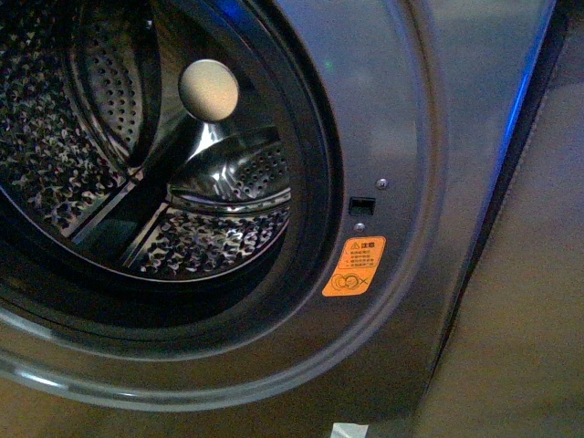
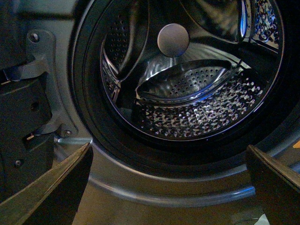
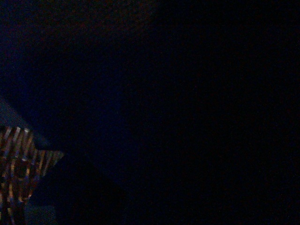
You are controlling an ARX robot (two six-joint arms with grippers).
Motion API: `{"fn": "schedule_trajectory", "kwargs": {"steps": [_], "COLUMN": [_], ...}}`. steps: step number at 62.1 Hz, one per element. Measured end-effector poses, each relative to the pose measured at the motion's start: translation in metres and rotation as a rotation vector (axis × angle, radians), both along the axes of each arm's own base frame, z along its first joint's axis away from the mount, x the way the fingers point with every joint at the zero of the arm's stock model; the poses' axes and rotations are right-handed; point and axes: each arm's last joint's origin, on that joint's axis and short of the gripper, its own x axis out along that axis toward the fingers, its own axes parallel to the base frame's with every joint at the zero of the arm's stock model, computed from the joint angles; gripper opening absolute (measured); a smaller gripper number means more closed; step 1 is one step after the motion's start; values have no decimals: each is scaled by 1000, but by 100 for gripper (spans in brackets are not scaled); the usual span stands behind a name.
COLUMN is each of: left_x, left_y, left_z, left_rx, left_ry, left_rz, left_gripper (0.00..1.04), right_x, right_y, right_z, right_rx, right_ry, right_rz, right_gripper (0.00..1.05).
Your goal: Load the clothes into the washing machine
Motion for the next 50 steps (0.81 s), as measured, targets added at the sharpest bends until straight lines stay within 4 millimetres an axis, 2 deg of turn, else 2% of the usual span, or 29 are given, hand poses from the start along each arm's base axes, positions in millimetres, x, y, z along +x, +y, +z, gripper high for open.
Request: {"fn": "schedule_trajectory", "kwargs": {"steps": [17, 34, 50], "left_x": [0, 0, 0], "left_y": [0, 0, 0], "left_z": [0, 0, 0], "left_rx": [0, 0, 0], "left_ry": [0, 0, 0], "left_rz": [0, 0, 0], "left_gripper": [98, 98, 98], "right_x": [3, -4, -10], "right_y": [-13, -10, 4], "right_z": [96, 195, 316], "right_rx": [-109, -211, -330], "right_ry": [-186, -376, -621], "right_rz": [30, 85, 151], "right_gripper": [16, 16, 16]}}
